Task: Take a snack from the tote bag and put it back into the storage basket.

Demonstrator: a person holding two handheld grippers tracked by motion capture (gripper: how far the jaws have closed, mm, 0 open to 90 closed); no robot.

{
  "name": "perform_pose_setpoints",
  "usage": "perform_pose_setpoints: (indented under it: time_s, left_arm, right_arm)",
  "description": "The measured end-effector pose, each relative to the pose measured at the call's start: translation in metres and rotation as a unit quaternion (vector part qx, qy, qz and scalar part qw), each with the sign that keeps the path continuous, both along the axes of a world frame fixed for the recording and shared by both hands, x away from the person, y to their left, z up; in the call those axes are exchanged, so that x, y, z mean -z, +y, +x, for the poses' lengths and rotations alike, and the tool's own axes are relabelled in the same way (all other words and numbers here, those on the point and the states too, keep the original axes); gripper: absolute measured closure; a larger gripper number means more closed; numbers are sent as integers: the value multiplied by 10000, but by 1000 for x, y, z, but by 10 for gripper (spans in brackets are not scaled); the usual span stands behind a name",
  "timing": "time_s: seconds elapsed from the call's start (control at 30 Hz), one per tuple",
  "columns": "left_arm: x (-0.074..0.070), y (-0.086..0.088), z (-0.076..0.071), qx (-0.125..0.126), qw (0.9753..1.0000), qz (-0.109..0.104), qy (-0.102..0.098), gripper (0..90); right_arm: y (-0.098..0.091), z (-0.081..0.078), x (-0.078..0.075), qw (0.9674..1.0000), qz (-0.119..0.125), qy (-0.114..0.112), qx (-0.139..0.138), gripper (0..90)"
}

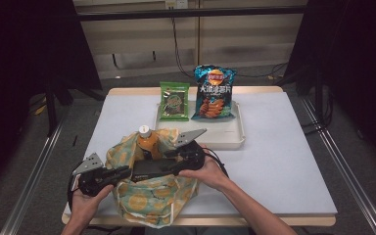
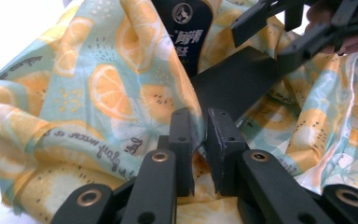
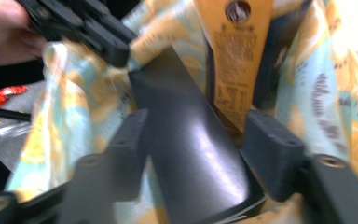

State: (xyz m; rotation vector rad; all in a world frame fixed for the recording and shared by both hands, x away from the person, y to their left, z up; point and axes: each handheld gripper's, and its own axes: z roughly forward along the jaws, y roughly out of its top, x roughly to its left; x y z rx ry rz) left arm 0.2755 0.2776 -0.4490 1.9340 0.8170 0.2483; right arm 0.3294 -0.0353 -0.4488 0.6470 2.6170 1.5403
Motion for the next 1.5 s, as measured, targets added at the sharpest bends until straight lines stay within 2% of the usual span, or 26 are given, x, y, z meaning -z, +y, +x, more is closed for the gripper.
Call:
perform_pose_setpoints:
  time_s: [0.17, 0.23, 0.37, 0.67, 0.83, 1.03, 1.2, 1.3, 1.37, 1.43, 1.5]
  left_arm:
    - [-1, 3, 0, -63, 10000, -12, -10, 787]
    - [-1, 3, 0, -64, 10000, -21, -1, 782]
    - [-1, 2, 0, -70, 10000, -27, -6, 749]
    - [1, -1, 2, -8, 10000, -4, 39, 735]
    - [0, -2, 3, 6, 10000, -14, 58, 719]
    - [1, -1, 3, 3, 10000, -35, 56, 703]
    - [0, -2, 4, 7, 10000, -46, 50, 683]
    - [-1, -3, 3, 23, 10000, -73, -11, 601]
    - [-1, -4, 4, -16, 9999, -104, -16, 499]
    - [-1, -5, 5, 34, 9999, -128, -66, 434]
    - [-1, -6, 6, -21, 9999, -127, -71, 367]
  right_arm:
    - [0, 1, 13, 9998, -138, 126, -108, 309]
    - [3, -1, 16, 9996, -237, 93, -156, 294]
    - [6, 1, 19, 9996, -175, 89, -223, 318]
    - [17, 3, 29, 9985, -391, 12, -372, 309]
    - [24, 4, 30, 9979, -482, -54, -434, 306]
    - [31, 3, 22, 9977, -355, -245, -526, 327]
    - [33, 5, 28, 9969, -499, -118, -603, 336]
    - [33, 4, 28, 9970, -484, -115, -600, 350]
    - [33, 4, 28, 9964, -504, -113, -670, 405]
    - [33, 3, 27, 9963, -523, -148, -671, 421]
    - [34, 3, 27, 9961, -537, -123, -689, 427]
